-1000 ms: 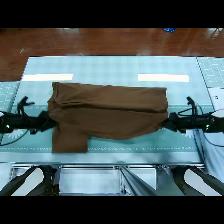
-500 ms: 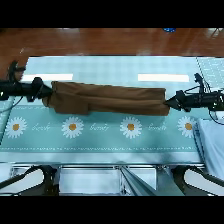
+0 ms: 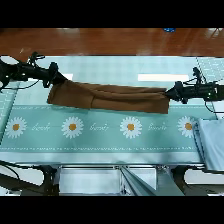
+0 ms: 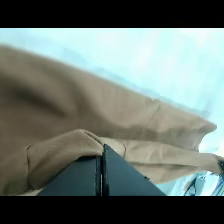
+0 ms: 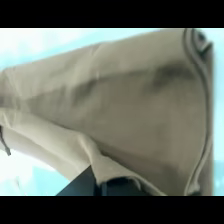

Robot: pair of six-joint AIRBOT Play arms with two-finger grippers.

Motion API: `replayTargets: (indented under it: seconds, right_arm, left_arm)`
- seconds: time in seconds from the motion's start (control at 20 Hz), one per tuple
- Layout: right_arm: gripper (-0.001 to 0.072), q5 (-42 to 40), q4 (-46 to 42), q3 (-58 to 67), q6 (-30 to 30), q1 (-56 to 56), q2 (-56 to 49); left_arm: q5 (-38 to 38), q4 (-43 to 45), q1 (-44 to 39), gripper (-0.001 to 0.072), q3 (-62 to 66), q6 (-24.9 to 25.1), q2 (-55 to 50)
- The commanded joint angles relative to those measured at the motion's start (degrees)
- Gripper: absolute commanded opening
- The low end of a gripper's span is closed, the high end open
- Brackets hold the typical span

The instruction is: Fold the shirts.

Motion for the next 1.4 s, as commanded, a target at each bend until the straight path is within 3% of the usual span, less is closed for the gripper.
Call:
replayTargets:
  seconds: [0.0, 0.05, 0.1, 0.15, 0.2, 0.35, 0.5, 0.6, 0.7, 0.8, 1.0, 1.35]
  right_arm:
    - [0.0028, -1.9, 0.52, 2.69, 0.66, 0.0, -3.98]
    - [0.0029, -2.75, 0.96, 2.84, 0.7, 0.0, -4.59]
    - [0.0123, -4.02, 1.42, 2.84, 0.7, 0.0, -5.01]
    - [0.0322, -4.85, 1.44, 2.84, 0.72, 0.0, -5.03]
    - [0.0413, -4.5, 1.36, 3.39, 0.46, -0.31, -5.01]
    - [0.0414, 3.82, 0.92, 7.37, 0.5, -4.85, -4.94]
    - [0.0413, 9.92, -3.67, 8.61, 1.9, -11.87, -2.58]
    - [0.0413, 7.89, -12.09, 6.21, 4.68, -14.14, 0.74]
    - [0.0413, 1.86, -15.12, -0.31, 7.34, -14.4, 4.13]
    - [0.0413, -3.82, -11.19, -6.84, 7.41, -13.03, 5.46]
    - [0.0414, -6.75, -7.54, -9.99, 6.08, -7.3, 2.54]
    - [0.041, -10.27, 4.35, -9.86, 1.75, 1.05, -3.8]
  left_arm:
    - [-0.22, -0.02, -0.28, 0.0018, 3.43, -1.18, -4.22]
    - [0.24, -0.02, -0.22, 0.0019, 3.43, -0.57, -4.42]
    - [0.52, -0.02, -0.13, 0.0056, 3.56, 0.31, -4.42]
    - [0.07, -0.04, 0.07, 0.0271, 4.04, 0.35, -4.39]
    - [-1.51, 0.0, 0.63, 0.0516, 5.27, 0.5, -4.39]
    - [-6.95, 1.92, 5.4, 0.0504, 11.78, 0.44, -2.62]
    - [-5.81, 6.08, 11.19, 0.0504, 14.75, 1.11, 5.73]
    - [-2.82, 12.85, 12.81, 0.0504, 13.62, 2.69, 13.51]
    - [2.64, 19.17, 12.13, 0.0504, 8.26, 2.69, 22.36]
    - [9.22, 19.65, 10.21, 0.0504, -1.73, 2.71, 31.85]
    - [17.73, 19.65, 1.66, 0.0504, -23.34, 2.69, 46.18]
    - [17.62, 17.2, -7.41, 0.0504, -30.38, 1.9, 43.56]
